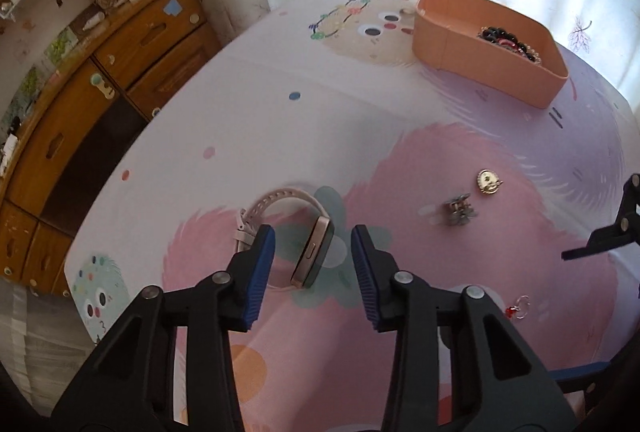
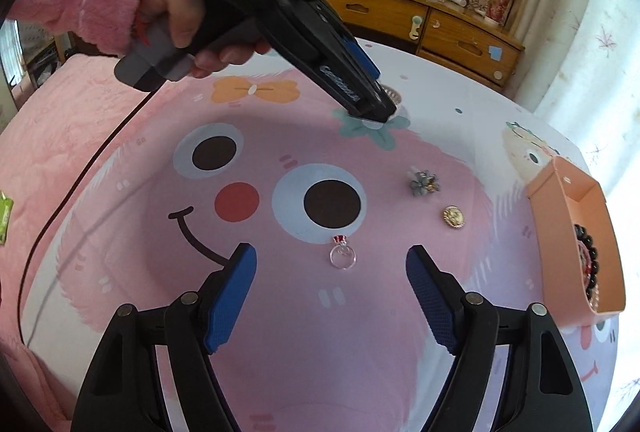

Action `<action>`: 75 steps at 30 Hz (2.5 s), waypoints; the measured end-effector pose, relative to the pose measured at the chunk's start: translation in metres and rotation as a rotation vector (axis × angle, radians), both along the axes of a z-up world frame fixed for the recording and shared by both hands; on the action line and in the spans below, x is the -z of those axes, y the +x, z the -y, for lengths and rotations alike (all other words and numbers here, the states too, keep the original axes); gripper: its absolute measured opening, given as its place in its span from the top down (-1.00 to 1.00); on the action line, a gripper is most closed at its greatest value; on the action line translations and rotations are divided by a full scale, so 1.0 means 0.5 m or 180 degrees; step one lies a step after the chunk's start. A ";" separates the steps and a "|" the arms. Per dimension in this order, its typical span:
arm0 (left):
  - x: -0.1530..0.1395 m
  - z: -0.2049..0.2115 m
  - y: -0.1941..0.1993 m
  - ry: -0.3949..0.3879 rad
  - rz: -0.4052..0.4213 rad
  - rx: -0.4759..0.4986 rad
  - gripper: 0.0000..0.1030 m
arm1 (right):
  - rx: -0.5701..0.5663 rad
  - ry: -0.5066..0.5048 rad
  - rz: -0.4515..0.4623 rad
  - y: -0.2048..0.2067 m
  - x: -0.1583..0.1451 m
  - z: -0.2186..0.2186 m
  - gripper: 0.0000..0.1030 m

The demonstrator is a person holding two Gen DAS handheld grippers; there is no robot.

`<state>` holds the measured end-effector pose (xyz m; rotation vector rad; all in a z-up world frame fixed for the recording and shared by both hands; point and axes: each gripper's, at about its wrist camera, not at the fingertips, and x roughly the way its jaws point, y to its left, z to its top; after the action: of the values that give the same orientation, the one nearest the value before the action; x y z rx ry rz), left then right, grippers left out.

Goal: Organize jewelry
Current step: 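Grasp the white watch with the left gripper while the right gripper grasps the red-stone ring, then carry the held watch and red-stone ring over the peach tray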

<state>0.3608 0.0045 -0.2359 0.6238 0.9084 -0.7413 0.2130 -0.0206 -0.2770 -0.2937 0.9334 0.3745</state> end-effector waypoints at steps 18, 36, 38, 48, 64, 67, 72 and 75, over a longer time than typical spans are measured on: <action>0.019 0.008 0.009 -0.0046 -0.0037 -0.0209 0.87 | 0.0101 0.0076 -0.0152 0.062 0.055 0.005 0.70; -0.183 -0.093 -0.178 -0.0749 -0.0299 -0.1497 0.87 | 0.0847 0.0787 -0.0368 0.068 -0.014 0.103 0.71; -0.207 -0.101 -0.210 -0.0843 -0.0337 -0.1601 0.87 | 0.0949 0.0926 -0.0351 0.051 -0.035 0.119 0.71; -0.276 -0.082 -0.407 -0.1203 -0.0514 -0.1774 0.87 | 0.1281 0.1265 -0.0206 -0.119 -0.133 0.191 0.71; -0.297 -0.013 -0.557 -0.1757 -0.1150 -0.1961 0.87 | 0.1957 0.1567 -0.0077 -0.274 -0.241 0.402 0.71; -0.317 0.014 -0.548 -0.1816 -0.1103 -0.1956 0.87 | 0.1985 0.1561 -0.0040 -0.277 -0.255 0.454 0.71; -0.353 0.077 -0.513 -0.1754 -0.0960 -0.1991 0.87 | 0.2053 0.1719 -0.0064 -0.251 -0.281 0.541 0.71; -0.375 0.125 -0.487 -0.1761 -0.0928 -0.1957 0.87 | 0.1734 0.1687 -0.0179 -0.222 -0.309 0.585 0.71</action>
<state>0.1175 -0.0578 -0.0485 -0.2602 1.0316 -0.4890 0.1021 -0.3130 -0.1227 0.4535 0.8944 0.1146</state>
